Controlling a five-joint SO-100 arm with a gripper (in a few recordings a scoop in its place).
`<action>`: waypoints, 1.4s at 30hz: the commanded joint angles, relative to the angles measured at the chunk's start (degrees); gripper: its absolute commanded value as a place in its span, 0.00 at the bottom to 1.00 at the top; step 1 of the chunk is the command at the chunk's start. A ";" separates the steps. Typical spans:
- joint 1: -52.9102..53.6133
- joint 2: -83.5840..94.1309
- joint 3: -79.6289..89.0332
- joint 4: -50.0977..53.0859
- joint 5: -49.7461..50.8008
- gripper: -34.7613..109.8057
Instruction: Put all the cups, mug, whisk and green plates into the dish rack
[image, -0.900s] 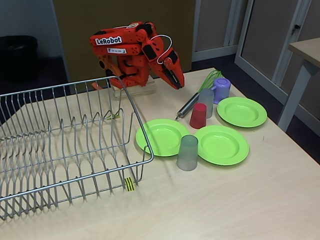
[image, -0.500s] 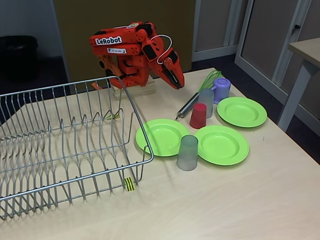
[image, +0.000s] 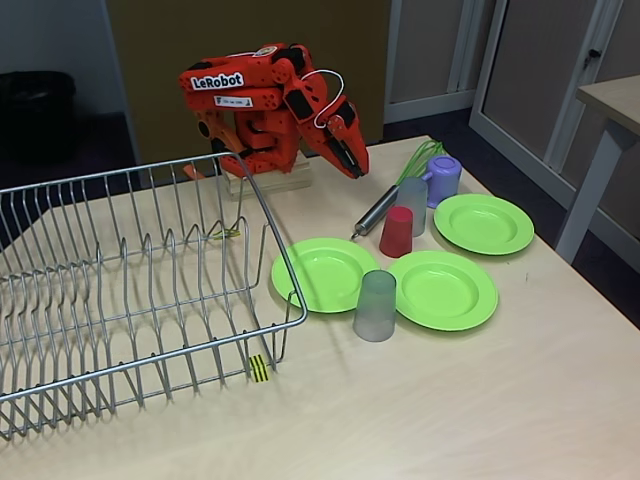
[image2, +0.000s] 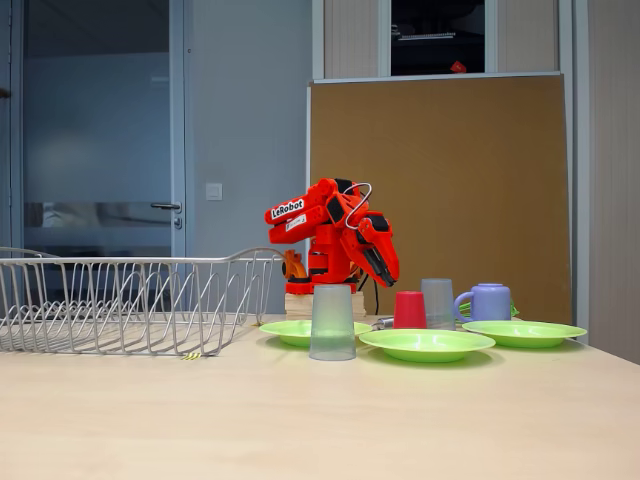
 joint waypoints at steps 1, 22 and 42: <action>-0.79 0.62 0.44 0.97 -0.53 0.24; 8.44 1.14 0.26 -0.35 -5.71 0.24; 9.84 -25.05 -33.40 -1.32 -31.29 0.30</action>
